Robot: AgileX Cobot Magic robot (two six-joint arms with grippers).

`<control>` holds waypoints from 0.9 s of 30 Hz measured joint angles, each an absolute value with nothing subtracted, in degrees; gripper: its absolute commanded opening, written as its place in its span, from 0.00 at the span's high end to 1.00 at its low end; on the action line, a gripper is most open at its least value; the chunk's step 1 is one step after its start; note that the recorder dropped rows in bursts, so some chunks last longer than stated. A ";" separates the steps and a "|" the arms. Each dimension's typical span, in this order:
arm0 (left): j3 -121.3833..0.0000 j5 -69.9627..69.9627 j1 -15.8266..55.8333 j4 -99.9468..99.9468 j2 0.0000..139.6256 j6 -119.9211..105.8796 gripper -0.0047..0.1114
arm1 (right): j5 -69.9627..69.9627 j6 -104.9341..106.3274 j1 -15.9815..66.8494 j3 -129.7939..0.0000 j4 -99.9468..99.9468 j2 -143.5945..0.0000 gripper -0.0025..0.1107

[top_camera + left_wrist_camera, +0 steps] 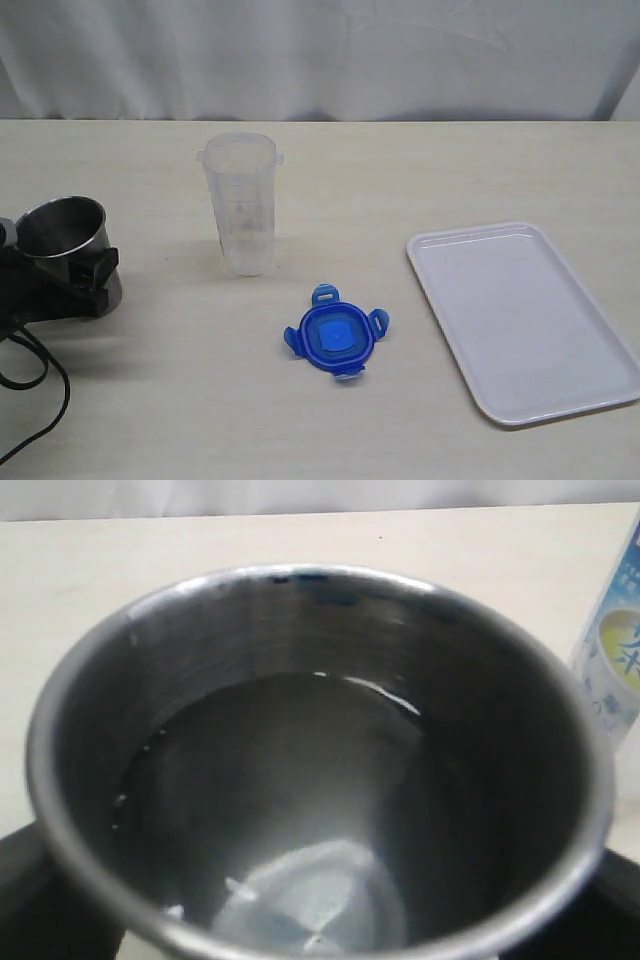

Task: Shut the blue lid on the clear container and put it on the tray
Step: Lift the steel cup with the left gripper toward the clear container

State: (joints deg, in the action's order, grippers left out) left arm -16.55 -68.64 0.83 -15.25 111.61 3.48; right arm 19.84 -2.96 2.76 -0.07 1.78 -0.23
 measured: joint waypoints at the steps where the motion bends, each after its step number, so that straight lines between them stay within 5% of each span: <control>1: -16.55 -68.47 0.83 -15.25 111.50 3.86 0.96 | 19.84 -2.96 2.76 -0.07 1.78 -0.23 0.94; 27: -22.47 -62.97 0.83 -22.22 108.23 8.73 0.96 | 19.84 -2.96 2.76 -0.07 1.78 -0.23 0.94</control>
State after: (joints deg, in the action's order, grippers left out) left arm -22.47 -62.97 0.83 -22.22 108.23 8.73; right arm 19.84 -2.96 2.76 -0.07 1.78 -0.23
